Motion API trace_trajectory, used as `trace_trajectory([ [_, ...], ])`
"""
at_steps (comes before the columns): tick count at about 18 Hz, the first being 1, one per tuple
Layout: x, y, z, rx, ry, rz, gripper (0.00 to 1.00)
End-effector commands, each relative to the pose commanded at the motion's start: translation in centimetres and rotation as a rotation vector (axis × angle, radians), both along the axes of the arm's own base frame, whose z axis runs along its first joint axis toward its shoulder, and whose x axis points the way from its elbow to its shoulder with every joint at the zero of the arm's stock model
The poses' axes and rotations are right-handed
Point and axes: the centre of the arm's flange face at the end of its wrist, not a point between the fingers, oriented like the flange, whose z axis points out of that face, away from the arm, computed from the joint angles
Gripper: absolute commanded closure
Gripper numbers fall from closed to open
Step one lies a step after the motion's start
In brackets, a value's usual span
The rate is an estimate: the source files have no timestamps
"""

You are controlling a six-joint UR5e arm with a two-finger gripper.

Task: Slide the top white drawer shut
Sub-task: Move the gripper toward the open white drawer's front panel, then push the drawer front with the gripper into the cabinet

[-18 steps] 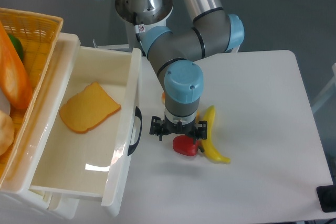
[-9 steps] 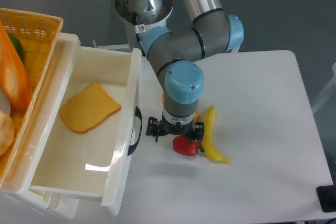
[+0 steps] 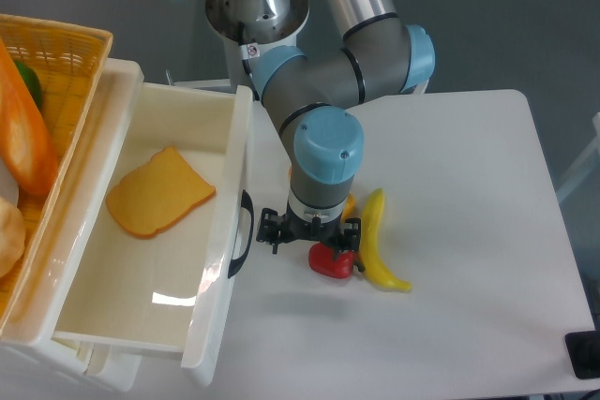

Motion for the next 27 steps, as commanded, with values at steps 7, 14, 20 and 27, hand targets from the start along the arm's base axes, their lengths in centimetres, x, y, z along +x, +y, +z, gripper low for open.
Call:
trace_trajectory([
  [7,0.7,0.4,0.5,0.021,-0.009,-0.010,0.00],
  [14,1.5,0.9,0.9,0.025,-0.004,-0.027,0.00],
  [20,3.2,1.8,1.5,0.038,-0.006,-0.054,0.00],
  [27,6.0,3.2,2.0,0.043,0.000,-0.103,0.00],
])
